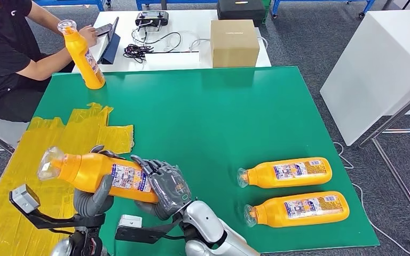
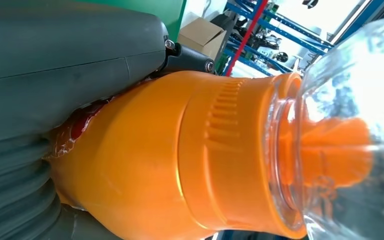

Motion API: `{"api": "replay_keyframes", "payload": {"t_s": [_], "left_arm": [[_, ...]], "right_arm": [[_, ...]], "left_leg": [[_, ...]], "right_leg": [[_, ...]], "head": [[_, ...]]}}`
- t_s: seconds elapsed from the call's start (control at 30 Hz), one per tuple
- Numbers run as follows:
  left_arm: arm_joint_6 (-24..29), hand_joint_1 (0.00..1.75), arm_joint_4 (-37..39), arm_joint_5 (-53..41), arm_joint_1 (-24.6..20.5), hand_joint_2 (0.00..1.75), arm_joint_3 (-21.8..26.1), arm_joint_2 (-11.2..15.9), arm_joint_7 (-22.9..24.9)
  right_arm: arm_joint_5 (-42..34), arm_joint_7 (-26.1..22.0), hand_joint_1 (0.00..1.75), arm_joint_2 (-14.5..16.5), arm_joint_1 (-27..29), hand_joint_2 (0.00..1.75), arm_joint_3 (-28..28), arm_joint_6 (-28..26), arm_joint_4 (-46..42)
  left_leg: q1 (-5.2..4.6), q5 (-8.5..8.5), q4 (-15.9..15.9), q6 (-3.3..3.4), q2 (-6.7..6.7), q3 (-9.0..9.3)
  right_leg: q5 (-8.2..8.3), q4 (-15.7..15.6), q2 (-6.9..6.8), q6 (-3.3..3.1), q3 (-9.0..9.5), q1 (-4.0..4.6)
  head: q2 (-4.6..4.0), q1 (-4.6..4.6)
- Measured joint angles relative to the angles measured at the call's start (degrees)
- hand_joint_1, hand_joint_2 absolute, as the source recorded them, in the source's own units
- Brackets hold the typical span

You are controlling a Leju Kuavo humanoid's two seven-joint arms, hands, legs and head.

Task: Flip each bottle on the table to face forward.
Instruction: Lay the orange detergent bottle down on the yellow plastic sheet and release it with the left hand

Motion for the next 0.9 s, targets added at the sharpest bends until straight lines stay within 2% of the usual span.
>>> {"api": "replay_keyframes", "payload": {"t_s": [0.03, 0.17, 0.33, 0.37, 0.4, 0.47, 0.5, 0.53, 0.67, 0.9], "left_arm": [[0.0, 1.75, 0.0, -0.1, 0.0, 1.75, 0.0, 0.0, -0.1], [0.8, 1.75, 0.0, -1.3, 0.0, 1.75, 0.0, 0.0, -0.4], [2.0, 1.75, 0.0, -3.1, 0.0, 1.75, -0.5, -0.1, -1.1], [2.1, 1.75, 0.0, -3.2, 0.0, 1.75, -0.6, -0.1, -1.1], [2.1, 1.75, 0.0, -3.2, 0.0, 1.75, -0.7, -0.2, -1.1], [2.2, 1.75, 0.0, -3.3, 0.0, 1.75, -0.8, -0.2, -1.2], [2.4, 1.75, 0.0, -3.6, 0.0, 1.75, -0.8, -0.2, -1.3], [3.0, 1.75, 0.0, -4.3, 0.0, 1.75, -0.8, -0.2, -1.6], [9.1, 1.75, -0.2, -12.9, -0.1, 1.75, 0.2, -0.1, -4.5], [30.7, 1.75, 0.1, -45.8, -2.2, 1.75, 5.0, 1.0, -6.9]], "right_arm": [[0.1, 0.1, 1.75, 0.0, 0.1, 1.75, 0.0, -0.2, 0.0], [1.1, 0.3, 1.48, -0.1, 0.5, 1.75, -0.5, -2.1, -0.1], [2.7, 0.4, 1.48, -0.5, 2.1, 1.75, -1.8, -4.6, -0.9], [2.7, 0.4, 1.27, -0.5, 2.2, 1.75, -2.0, -4.6, -1.0], [2.7, 0.4, 0.9, -0.6, 2.3, 1.75, -2.1, -4.7, -1.1], [2.8, 0.4, 0.16, -0.6, 2.6, 0.87, -2.2, -4.7, -1.2], [3.0, 0.4, 0.0, -0.7, 2.7, 0.44, -2.3, -4.8, -1.3], [3.2, 0.4, 0.0, -0.8, 3.0, 0.0, -2.5, -5.0, -1.5], [4.5, 0.9, 0.0, -1.8, 5.7, 0.0, -5.0, -6.9, -4.0], [5.9, -1.9, 0.0, -5.0, 14.1, 0.0, -12.7, -10.5, -16.7]], "left_leg": [[0.0, 0.0, 0.0, 0.0, 0.0, 0.0], [0.0, 0.0, 0.0, 0.0, 0.0, 0.01], [0.0, 0.0, 0.0, 0.0, 0.01, 0.0], [0.0, 0.0, 0.0, 0.0, 0.02, 0.0], [0.0, 0.0, 0.0, 0.0, 0.01, 0.0], [0.0, 0.0, 0.0, 0.0, 0.01, 0.01], [0.0, 0.0, 0.0, 0.0, 0.01, 0.01], [0.0, 0.0, 0.0, 0.0, 0.01, 0.01], [0.0, 0.0, 0.0, 0.0, -0.01, 0.01], [-0.01, -0.01, 0.0, 0.0, -0.01, -0.01]], "right_leg": [[0.0, 0.0, 0.0, 0.0, 0.0, 0.0], [0.0, 0.0, 0.0, 0.0, -0.01, 0.0], [0.0, 0.0, 0.0, 0.0, -0.01, 0.0], [0.0, 0.0, 0.0, 0.0, -0.01, 0.0], [0.0, 0.0, 0.0, 0.0, -0.01, 0.0], [0.0, 0.0, 0.0, 0.0, 0.0, 0.0], [0.0, 0.0, 0.0, 0.0, 0.0, 0.0], [0.0, 0.0, 0.0, 0.0, 0.01, 0.0], [0.0, 0.0, -0.01, 0.0, 0.01, 0.0], [0.0, 0.0, -0.01, 0.0, 0.0, 0.0]], "head": [[0.0, 0.0], [0.0, 0.01], [0.0, 0.0], [0.0, 0.01], [0.0, 0.01], [0.0, 0.01], [0.0, 0.01], [0.0, 0.01], [0.0, 0.0], [0.0, 0.0]]}}
